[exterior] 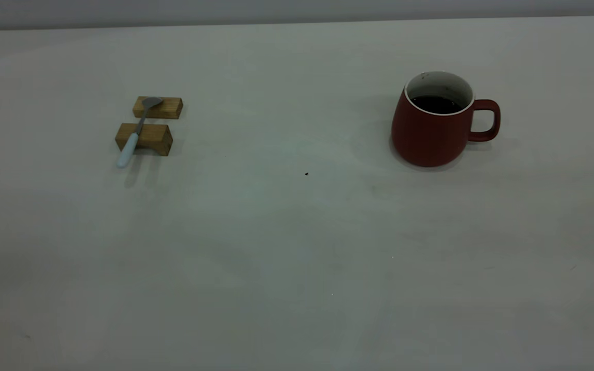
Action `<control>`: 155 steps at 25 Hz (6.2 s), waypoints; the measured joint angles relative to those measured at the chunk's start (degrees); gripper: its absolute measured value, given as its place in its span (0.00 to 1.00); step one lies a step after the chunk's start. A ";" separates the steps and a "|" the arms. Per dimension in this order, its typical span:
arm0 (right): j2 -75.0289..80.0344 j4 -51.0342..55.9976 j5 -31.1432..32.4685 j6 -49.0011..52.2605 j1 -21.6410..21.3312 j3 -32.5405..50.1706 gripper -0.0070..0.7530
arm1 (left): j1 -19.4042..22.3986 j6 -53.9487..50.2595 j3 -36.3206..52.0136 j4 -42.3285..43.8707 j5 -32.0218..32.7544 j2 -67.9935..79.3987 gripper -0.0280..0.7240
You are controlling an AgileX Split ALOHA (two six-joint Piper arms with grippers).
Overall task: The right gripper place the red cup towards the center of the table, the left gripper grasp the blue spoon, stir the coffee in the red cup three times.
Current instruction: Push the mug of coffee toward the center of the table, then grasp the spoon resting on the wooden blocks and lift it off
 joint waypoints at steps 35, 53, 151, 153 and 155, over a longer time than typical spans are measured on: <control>74.52 33.33 -36.24 -48.23 -0.12 -12.66 0.76 | 0.00 0.00 0.00 0.00 -0.10 0.00 0.47; 127.77 41.67 -28.49 -99.27 -2.34 -49.32 0.76 | 0.00 0.00 0.00 0.00 -0.10 0.00 0.47; 2.40 -0.73 -0.71 6.80 1.92 0.01 0.76 | 0.00 0.03 0.00 0.00 -0.10 0.00 0.46; 0.72 -1.12 -0.45 7.55 1.92 0.01 0.76 | 0.00 0.03 0.00 0.00 -0.10 0.00 0.46; 0.16 -1.29 -0.43 7.70 1.92 0.01 0.76 | 0.00 0.03 0.00 0.00 -0.10 0.00 0.46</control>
